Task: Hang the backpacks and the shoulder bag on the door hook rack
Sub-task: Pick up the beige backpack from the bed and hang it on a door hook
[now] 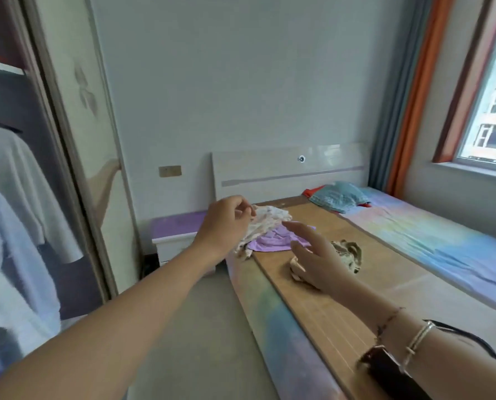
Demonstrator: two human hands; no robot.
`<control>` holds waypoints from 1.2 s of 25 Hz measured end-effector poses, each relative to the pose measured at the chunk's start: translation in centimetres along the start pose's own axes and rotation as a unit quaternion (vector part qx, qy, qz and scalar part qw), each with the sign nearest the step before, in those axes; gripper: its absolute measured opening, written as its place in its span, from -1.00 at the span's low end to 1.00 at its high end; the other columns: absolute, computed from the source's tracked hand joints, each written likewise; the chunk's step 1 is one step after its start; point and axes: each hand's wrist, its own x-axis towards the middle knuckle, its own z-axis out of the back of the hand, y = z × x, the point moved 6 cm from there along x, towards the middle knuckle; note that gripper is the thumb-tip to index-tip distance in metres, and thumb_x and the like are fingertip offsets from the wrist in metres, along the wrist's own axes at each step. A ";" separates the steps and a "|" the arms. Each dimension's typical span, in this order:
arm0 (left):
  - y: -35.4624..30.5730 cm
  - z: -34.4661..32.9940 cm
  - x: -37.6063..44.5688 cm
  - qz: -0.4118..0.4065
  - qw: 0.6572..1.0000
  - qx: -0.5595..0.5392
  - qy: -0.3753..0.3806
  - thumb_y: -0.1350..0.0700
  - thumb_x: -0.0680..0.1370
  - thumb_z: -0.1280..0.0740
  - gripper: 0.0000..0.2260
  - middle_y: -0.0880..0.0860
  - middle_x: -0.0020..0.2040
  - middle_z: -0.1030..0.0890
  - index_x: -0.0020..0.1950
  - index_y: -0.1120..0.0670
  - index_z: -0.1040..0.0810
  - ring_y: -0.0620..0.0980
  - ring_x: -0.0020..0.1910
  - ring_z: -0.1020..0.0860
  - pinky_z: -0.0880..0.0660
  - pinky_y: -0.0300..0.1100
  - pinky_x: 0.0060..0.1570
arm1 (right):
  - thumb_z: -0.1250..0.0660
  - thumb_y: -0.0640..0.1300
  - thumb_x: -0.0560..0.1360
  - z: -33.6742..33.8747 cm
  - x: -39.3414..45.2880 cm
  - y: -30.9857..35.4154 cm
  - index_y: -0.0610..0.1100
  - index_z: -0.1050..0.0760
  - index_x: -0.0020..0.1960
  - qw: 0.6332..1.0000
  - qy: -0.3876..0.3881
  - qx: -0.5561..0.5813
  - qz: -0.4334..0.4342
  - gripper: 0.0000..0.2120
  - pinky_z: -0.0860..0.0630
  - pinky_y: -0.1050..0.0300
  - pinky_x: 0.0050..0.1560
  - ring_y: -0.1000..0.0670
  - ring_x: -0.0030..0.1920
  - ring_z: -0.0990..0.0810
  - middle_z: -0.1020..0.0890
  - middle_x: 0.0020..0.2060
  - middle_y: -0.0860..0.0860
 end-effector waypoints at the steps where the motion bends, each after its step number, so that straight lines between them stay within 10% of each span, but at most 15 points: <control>1: 1.3 -2.5 2.0 0.000 1.000 -0.009 0.016 0.21 0.54 -0.24 -0.83 0.01 -0.14 -0.66 -0.12 0.19 -0.62 -0.05 -0.12 -0.59 -0.39 -0.42 -0.22 | -0.16 -0.33 0.51 0.6 1.7 -2.2 -0.08 -0.44 0.30 1.000 -0.013 -0.009 -0.012 -0.60 -0.39 0.35 0.08 0.04 0.20 -0.51 -0.53 0.23 0.03; 19: 10.0 -44.9 22.2 0.052 0.951 -0.062 0.299 0.17 0.54 -0.24 -0.83 0.00 -0.16 -0.62 -0.12 0.13 -0.62 -0.13 -0.25 -0.49 -0.32 -0.23 -0.23 | -0.12 -0.21 0.55 17.5 15.6 -40.5 -0.07 -0.40 0.33 0.932 -0.135 -0.093 -0.322 -0.63 -0.37 -0.01 0.33 -0.05 0.32 -0.44 -0.50 0.32 -0.06; 24: 10.8 -52.2 26.3 0.081 0.940 -0.063 0.325 0.17 0.55 -0.22 -0.83 -0.11 -0.30 -0.52 -0.15 0.10 -0.60 -0.20 -0.40 -0.40 -0.35 -0.21 -0.34 | -0.11 -0.20 0.56 20.2 19.8 -47.0 -0.05 -0.41 0.32 0.924 -0.128 -0.066 -0.355 -0.65 -0.40 0.15 0.12 -0.02 0.25 -0.49 -0.51 0.29 -0.05; 30: 16.5 -60.2 32.8 0.097 0.934 -0.035 0.343 0.16 0.55 -0.23 -0.82 -0.06 -0.18 -0.59 -0.17 0.06 -0.60 -0.10 -0.15 -0.52 -0.34 -0.31 -0.31 | -0.11 -0.17 0.54 20.1 26.5 -56.4 -0.02 -0.42 0.29 0.907 -0.135 -0.049 -0.396 -0.66 -0.40 0.19 0.03 0.05 0.17 -0.49 -0.52 0.27 -0.03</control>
